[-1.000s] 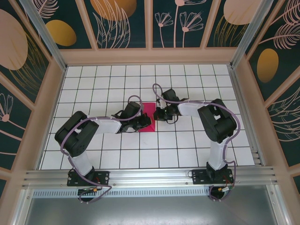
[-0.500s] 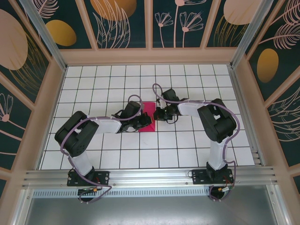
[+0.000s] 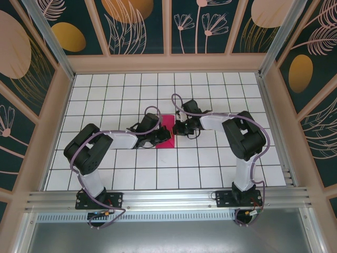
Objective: Fold a paper plane with a square sheet of paper (pick it up from the middle)
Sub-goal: Fold the triangle a second time at the center of the table.
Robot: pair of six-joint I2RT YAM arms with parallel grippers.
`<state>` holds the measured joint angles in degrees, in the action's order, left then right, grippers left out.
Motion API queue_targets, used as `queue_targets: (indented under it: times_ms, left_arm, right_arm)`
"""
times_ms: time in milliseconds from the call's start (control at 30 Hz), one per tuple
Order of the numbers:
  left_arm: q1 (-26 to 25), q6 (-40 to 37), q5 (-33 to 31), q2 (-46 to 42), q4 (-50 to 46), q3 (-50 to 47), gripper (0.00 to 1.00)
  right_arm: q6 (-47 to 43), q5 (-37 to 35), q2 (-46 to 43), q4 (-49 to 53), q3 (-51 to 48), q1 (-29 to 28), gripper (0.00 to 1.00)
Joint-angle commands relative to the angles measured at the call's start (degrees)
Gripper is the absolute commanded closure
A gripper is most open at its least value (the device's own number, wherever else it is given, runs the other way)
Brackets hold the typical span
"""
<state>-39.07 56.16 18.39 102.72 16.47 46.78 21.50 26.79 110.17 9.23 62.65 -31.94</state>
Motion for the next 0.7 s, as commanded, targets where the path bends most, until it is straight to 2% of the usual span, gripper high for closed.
queue_targets:
  times_ms: [0, 667]
  left_arm:
    - [0.0, -1.1, -0.9, 1.3, -0.5, 1.3, 0.97]
    - [0.0, -1.2, -0.6, 2.3, -1.0, 1.4, 0.96]
  right_arm:
    - [-0.6, -1.2, -2.2, 0.8, 0.5, 0.2, 1.0]
    - [-0.4, -2.0, -2.4, 0.2, 0.4, 0.3, 1.0]
